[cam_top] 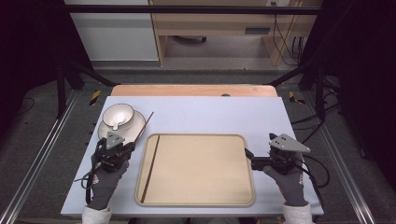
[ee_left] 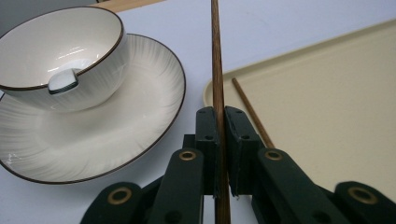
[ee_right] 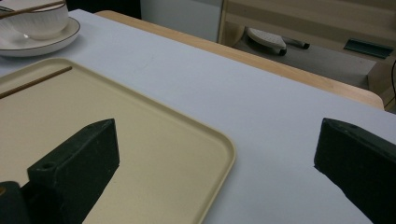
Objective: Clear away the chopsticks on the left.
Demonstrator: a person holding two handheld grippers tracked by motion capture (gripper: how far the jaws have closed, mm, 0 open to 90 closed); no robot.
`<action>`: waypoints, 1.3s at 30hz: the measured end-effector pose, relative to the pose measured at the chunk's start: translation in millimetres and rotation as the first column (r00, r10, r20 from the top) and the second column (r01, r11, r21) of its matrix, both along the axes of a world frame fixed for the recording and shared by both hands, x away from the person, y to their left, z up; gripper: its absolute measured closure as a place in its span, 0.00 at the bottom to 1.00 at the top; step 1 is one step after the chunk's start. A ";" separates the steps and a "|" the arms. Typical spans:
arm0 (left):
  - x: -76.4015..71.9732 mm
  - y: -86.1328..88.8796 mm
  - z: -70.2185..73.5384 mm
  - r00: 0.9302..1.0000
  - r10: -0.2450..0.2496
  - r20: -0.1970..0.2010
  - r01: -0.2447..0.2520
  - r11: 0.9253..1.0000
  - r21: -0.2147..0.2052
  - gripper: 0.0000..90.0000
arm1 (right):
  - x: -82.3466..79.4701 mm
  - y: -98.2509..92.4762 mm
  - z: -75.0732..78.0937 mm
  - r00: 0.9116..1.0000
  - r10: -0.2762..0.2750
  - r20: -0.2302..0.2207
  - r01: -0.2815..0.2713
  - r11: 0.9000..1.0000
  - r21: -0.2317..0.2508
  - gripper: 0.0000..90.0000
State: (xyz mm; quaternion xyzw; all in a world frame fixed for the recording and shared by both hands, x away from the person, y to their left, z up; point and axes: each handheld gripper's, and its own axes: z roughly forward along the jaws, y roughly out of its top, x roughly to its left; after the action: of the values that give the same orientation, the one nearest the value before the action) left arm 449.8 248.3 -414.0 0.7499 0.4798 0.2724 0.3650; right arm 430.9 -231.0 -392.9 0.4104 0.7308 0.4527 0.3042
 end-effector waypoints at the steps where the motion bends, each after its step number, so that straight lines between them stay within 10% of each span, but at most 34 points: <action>1: -1.7 -2.1 0.4 1.000 0.002 0.006 -0.002 1.000 -0.001 0.94 | 0.0 -0.1 0.1 1.000 0.000 0.000 0.000 1.000 0.000 0.00; 39: -61.6 -66.1 -18.4 0.991 0.128 0.042 -0.120 0.979 -0.165 0.94 | -1.3 1.7 0.2 1.000 0.015 0.002 -0.015 1.000 0.012 0.00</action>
State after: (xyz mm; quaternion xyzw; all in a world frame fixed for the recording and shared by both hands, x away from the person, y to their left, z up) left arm 388.2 182.3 -432.4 0.6789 0.5365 0.2742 0.4197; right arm 429.6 -229.3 -392.7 0.4064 0.7308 0.4596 0.2991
